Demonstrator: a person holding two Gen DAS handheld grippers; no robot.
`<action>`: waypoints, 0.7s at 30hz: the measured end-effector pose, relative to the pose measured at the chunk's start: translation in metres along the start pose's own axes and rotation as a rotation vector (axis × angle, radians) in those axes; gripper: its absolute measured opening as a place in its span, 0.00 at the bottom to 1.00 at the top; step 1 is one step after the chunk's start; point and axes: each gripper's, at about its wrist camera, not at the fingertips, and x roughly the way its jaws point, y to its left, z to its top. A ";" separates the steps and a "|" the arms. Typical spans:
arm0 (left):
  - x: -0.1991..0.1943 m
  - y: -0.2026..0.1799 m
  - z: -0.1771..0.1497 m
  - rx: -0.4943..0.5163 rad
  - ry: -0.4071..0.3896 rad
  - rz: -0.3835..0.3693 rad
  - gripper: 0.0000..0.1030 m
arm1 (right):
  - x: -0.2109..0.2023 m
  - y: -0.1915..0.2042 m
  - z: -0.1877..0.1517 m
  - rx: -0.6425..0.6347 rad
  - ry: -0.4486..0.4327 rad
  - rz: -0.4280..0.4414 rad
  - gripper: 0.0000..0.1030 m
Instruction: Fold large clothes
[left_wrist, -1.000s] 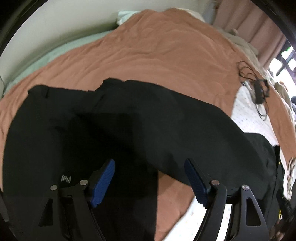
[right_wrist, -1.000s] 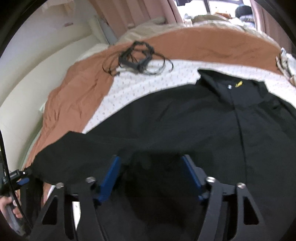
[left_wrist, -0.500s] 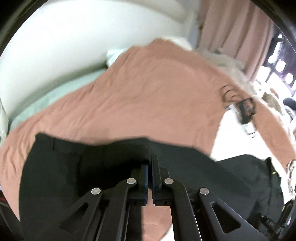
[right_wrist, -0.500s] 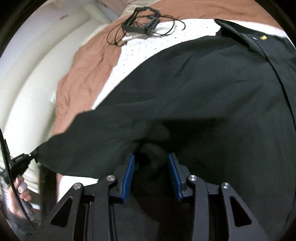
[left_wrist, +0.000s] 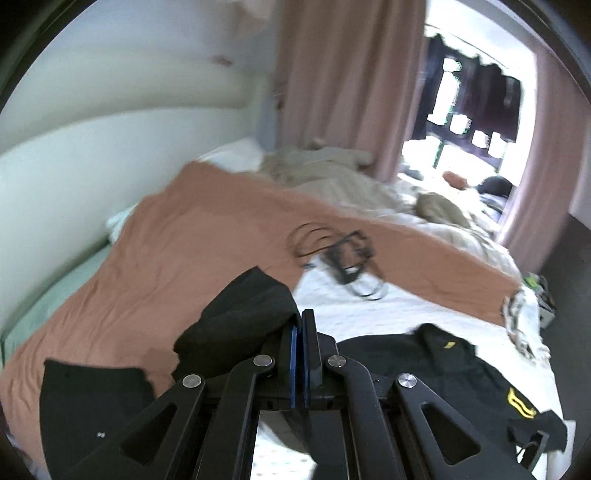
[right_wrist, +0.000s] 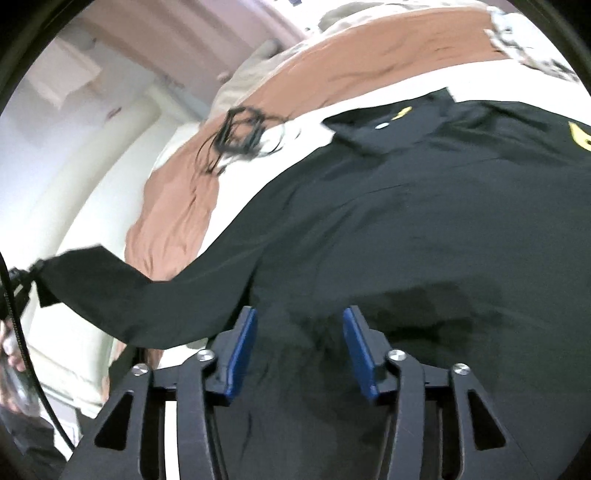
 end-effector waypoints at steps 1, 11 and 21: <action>-0.005 -0.016 0.004 0.018 -0.009 -0.018 0.02 | -0.008 -0.006 0.001 0.008 -0.012 -0.002 0.49; -0.030 -0.160 0.016 0.172 -0.018 -0.181 0.02 | -0.066 -0.078 0.023 0.115 -0.130 -0.063 0.52; -0.004 -0.277 -0.014 0.276 0.060 -0.285 0.02 | -0.087 -0.133 0.043 0.277 -0.218 -0.017 0.52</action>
